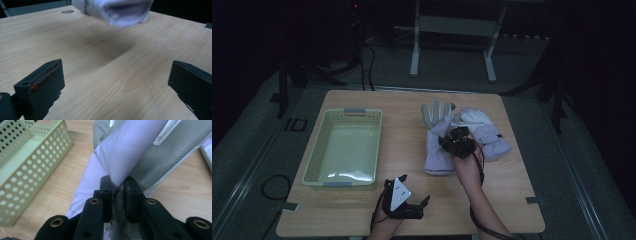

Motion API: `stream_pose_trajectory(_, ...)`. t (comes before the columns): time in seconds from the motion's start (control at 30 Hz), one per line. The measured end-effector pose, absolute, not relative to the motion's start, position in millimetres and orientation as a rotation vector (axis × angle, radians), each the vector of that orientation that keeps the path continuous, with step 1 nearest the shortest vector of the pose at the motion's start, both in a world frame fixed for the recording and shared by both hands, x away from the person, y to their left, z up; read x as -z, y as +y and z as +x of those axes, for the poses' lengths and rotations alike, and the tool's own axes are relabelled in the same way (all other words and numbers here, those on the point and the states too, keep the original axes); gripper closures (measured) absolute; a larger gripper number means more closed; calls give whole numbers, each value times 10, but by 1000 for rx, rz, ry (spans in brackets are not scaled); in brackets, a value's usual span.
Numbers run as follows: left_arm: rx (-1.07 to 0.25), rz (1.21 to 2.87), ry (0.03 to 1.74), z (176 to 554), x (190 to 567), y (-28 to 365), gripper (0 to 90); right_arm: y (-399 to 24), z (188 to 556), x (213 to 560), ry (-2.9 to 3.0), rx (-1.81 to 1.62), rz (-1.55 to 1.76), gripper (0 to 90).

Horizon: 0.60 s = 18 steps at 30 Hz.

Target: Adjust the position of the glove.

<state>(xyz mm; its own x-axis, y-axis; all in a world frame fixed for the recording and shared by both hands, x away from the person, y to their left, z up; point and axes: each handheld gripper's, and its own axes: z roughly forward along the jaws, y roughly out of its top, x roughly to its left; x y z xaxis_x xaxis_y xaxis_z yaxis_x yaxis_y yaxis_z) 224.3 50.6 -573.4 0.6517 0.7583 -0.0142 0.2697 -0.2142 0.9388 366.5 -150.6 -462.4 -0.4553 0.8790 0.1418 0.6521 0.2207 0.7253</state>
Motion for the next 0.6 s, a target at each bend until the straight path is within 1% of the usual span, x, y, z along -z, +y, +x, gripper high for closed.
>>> stream_pose_trajectory(0.27,-555,1772,831,2252,5735,512,8,-1396,3745,5021,2202,-974,1537,786)
stream_pose_trajectory(0.37,-526,1770,821,2258,5734,516,7,-1376,3803,5174,2209,-940,1582,778)
stream_pose_trajectory(0.5,-522,1770,821,2259,5735,517,7,-1363,3846,5341,2221,-906,1600,731)
stream_pose_trajectory(0.57,-524,1772,821,2258,5734,515,7,-1366,3849,5369,2214,-902,1603,702)
stream_pose_trajectory(0.6,-524,1772,821,2258,5734,515,7,-1366,3849,5369,2214,-902,1603,702)
